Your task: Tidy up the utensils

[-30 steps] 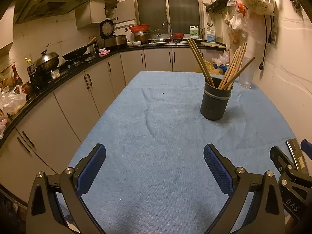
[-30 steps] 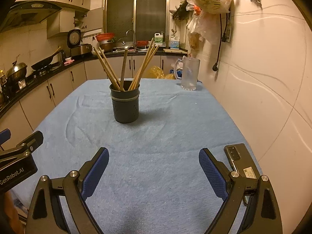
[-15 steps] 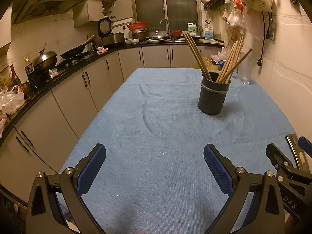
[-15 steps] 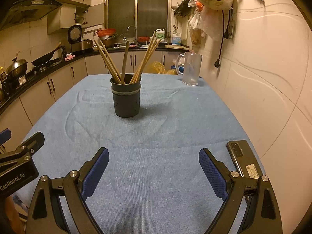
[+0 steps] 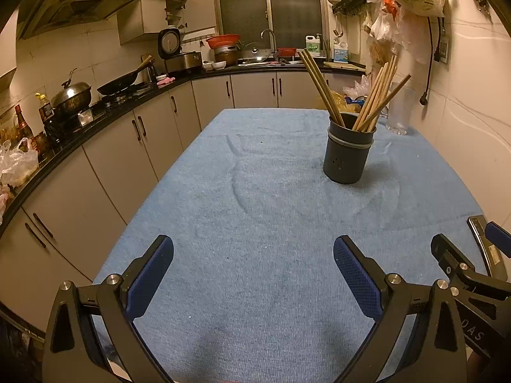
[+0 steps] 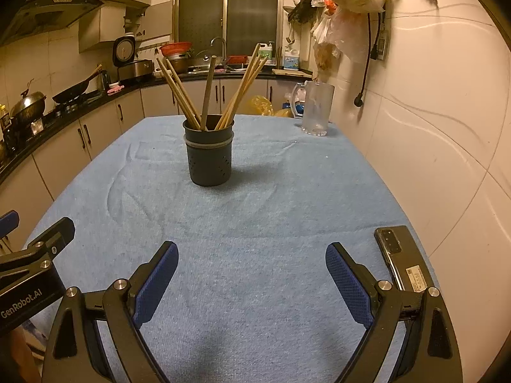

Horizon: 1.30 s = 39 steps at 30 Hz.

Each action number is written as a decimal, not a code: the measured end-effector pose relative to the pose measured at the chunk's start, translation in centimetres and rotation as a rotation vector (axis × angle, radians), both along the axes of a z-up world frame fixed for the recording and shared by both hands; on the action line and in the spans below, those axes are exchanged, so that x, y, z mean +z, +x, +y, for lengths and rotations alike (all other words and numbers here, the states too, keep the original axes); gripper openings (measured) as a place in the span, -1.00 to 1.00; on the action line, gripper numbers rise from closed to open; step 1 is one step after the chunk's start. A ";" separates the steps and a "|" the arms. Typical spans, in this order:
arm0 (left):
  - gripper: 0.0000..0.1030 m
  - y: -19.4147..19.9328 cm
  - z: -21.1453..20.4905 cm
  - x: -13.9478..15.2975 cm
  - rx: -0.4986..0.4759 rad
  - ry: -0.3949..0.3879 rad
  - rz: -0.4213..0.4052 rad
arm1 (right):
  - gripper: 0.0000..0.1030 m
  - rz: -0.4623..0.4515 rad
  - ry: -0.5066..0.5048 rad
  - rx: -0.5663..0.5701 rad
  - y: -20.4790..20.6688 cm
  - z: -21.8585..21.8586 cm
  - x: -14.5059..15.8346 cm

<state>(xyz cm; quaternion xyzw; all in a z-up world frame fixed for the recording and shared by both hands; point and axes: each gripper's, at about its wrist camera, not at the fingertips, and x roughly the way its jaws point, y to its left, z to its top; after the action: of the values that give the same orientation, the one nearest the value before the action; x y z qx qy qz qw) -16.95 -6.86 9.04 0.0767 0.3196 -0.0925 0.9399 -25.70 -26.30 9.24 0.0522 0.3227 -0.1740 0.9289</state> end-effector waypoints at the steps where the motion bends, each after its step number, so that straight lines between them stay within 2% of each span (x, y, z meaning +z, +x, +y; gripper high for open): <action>1: 0.94 0.0 0.0 0.0 -0.001 0.000 0.001 | 0.86 0.000 0.000 0.000 0.0 0.0 0.0; 39: 0.94 0.0 -0.1 -0.5 -0.009 -0.004 0.015 | 0.86 0.038 0.014 0.007 0.6 0.0 -1.0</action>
<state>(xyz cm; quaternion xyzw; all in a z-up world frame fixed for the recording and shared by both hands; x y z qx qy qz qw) -16.92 -6.95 8.51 0.0756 0.3261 -0.0981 0.9372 -25.11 -26.28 8.24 0.0543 0.3418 -0.1692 0.9228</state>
